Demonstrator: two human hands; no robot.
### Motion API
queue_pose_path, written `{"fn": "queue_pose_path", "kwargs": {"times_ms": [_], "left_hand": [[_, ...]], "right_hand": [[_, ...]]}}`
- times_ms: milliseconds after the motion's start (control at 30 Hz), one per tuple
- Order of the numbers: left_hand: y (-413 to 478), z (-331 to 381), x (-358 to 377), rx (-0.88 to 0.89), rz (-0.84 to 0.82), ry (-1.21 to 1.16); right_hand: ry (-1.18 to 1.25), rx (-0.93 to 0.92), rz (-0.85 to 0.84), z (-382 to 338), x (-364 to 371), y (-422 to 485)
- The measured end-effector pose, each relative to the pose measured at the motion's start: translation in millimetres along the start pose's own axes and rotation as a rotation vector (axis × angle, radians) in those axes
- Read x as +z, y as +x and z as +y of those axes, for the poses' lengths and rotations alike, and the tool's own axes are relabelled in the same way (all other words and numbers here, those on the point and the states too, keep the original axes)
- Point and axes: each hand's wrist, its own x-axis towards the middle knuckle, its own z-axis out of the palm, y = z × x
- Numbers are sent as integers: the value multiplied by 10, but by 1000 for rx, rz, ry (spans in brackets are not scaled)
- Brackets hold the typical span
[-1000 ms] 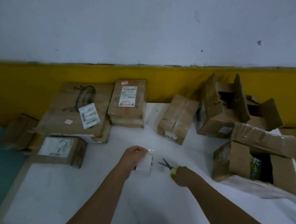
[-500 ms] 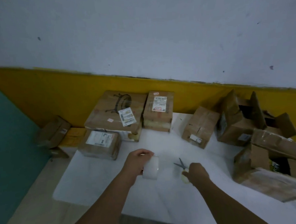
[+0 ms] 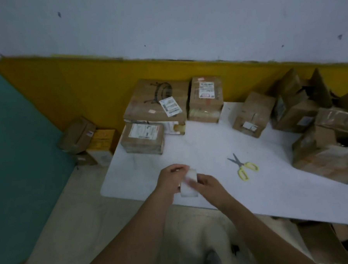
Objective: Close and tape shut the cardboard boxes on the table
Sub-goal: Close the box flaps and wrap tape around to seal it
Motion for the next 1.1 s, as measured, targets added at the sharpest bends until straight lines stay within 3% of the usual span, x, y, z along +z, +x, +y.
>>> {"fn": "queue_pose_path", "kwargs": {"times_ms": [67, 267, 567, 733, 900, 1100], "left_hand": [[35, -96, 6, 36, 42, 67], [236, -565, 130, 39, 115, 251], [453, -1337, 404, 258, -21, 434], [787, -1465, 477, 257, 44, 590], [988, -1515, 615, 284, 129, 893], [989, -1676, 715, 348, 246, 956]], "right_hand": [[-73, -2, -28, 79, 155, -66], [-187, 103, 166, 527, 326, -237], [6, 431, 249, 1295, 474, -352], [-17, 531, 234, 1468, 448, -95], [17, 574, 157, 1566, 446, 150], [54, 631, 138, 1564, 399, 221]]}}
